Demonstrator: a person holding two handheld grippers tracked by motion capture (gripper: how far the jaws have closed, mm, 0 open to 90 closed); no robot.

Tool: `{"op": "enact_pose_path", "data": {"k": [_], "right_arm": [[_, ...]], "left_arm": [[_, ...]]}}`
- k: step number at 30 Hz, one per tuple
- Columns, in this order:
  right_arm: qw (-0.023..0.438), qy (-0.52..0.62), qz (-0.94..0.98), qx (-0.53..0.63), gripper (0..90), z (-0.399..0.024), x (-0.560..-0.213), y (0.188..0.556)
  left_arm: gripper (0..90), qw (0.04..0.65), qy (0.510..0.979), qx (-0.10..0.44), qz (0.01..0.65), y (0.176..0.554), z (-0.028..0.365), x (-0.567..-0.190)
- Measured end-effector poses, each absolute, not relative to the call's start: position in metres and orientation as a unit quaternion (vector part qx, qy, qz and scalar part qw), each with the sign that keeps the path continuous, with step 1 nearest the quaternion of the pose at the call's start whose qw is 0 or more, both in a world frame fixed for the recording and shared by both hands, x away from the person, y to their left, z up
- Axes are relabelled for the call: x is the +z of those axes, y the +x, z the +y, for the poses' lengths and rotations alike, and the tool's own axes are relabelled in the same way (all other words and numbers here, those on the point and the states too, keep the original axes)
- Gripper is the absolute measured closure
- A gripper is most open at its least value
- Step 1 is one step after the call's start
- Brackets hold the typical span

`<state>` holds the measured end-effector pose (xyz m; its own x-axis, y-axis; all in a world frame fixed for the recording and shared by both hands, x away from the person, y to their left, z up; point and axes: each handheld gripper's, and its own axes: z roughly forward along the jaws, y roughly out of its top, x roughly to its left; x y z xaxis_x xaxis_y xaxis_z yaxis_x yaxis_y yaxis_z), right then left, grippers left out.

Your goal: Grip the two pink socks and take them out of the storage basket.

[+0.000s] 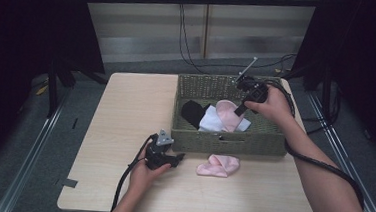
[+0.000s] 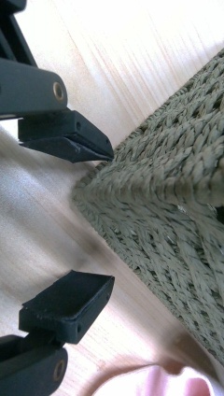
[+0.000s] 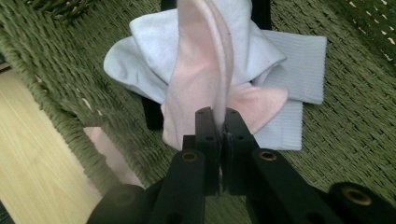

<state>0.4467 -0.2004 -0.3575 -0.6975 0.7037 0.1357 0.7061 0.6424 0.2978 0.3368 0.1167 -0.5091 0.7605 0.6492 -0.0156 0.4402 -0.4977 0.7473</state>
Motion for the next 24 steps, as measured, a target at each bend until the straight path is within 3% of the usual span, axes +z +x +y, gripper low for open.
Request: {"op": "enact_pose_path", "data": {"k": [24], "right_arm": [[-0.002, -0.363, -0.914, -0.181, 86.7, -0.21, -0.314, 0.432]], "left_arm": [[33.2, 0.386, 0.855, 0.134, 0.319, 0.337, 0.117, -0.509]]}}
